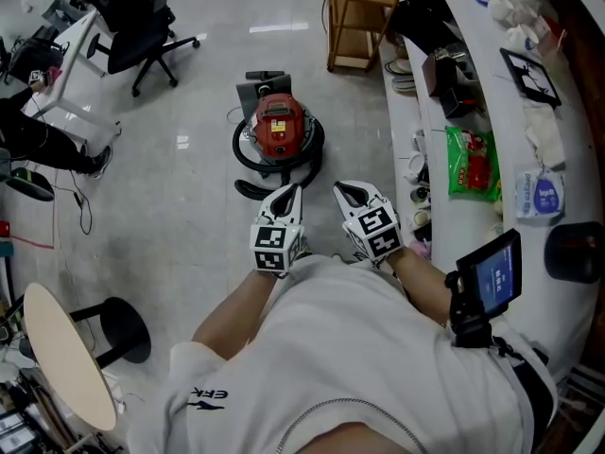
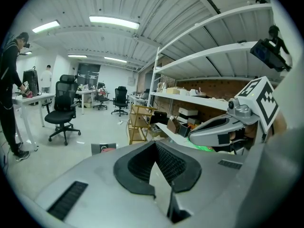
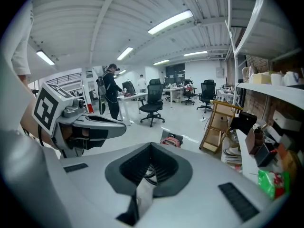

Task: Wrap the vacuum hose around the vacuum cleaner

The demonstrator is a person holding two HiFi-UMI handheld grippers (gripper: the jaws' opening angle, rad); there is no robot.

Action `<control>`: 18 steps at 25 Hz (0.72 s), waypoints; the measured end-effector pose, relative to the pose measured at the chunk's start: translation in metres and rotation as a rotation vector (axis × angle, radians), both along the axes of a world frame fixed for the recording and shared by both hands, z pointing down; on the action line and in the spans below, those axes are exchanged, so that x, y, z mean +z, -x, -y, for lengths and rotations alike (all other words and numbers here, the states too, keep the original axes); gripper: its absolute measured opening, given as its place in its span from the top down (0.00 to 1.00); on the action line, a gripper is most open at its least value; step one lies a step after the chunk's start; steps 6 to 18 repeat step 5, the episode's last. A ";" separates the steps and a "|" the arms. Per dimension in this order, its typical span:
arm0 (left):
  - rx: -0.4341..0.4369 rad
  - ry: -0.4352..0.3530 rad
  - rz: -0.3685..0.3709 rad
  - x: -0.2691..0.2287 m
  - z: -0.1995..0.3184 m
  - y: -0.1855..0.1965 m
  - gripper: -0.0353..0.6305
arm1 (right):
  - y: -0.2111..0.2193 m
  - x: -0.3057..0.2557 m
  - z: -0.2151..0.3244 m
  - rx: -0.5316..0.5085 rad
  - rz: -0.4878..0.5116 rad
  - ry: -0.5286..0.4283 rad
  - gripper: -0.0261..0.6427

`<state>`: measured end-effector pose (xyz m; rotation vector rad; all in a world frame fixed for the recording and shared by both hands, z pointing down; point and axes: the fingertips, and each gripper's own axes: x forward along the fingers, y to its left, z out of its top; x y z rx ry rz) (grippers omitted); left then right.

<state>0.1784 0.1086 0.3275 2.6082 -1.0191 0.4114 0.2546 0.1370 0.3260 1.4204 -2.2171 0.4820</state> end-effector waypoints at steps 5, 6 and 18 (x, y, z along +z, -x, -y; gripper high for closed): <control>-0.006 0.007 -0.008 -0.001 0.002 0.012 0.94 | 0.012 -0.001 0.005 0.000 0.000 0.002 0.96; -0.006 0.007 -0.008 -0.001 0.002 0.012 0.94 | 0.012 -0.001 0.005 0.000 0.000 0.002 0.96; -0.006 0.007 -0.008 -0.001 0.002 0.012 0.94 | 0.012 -0.001 0.005 0.000 0.000 0.002 0.96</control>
